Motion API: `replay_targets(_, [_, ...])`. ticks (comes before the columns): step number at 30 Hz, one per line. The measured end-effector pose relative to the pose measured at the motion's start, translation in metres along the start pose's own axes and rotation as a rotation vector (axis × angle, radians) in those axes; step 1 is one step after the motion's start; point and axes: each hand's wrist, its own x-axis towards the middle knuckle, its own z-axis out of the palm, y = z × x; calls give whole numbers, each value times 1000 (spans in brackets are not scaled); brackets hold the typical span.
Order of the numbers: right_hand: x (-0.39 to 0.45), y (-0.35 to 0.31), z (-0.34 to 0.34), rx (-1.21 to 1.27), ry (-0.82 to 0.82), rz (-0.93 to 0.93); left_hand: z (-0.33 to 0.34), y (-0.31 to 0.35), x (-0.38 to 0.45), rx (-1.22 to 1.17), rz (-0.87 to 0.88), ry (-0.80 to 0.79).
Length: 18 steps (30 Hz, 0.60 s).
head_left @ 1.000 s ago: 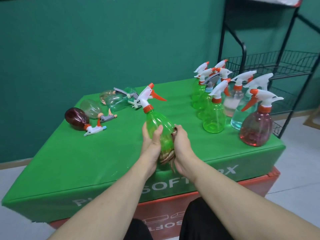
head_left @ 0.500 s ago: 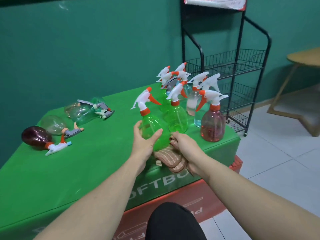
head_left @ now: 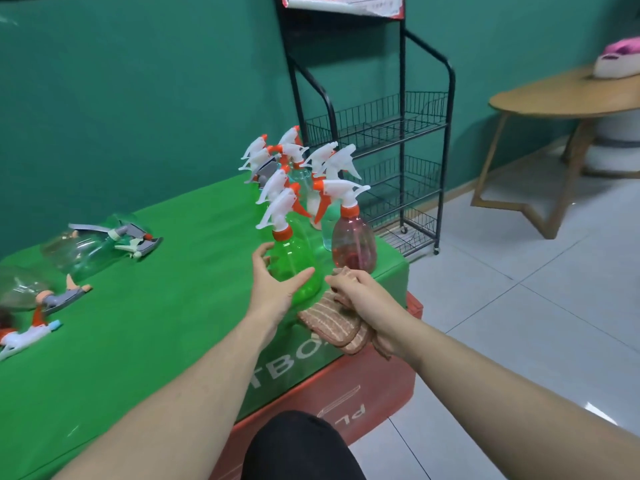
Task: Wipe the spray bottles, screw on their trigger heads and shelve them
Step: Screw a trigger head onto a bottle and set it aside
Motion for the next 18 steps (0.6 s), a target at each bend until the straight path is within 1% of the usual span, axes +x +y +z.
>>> replay_targets(9, [-11, -2, 16, 31, -54, -21, -10, 4, -12, 62, -16, -46])
replay_targets(15, [-22, -11, 48, -35, -59, -43, -54, 6, -24, 103, 22, -42])
replay_targets(18, [-26, -14, 72, -46, -97, -21, -83, 7, -30, 151, 30, -45])
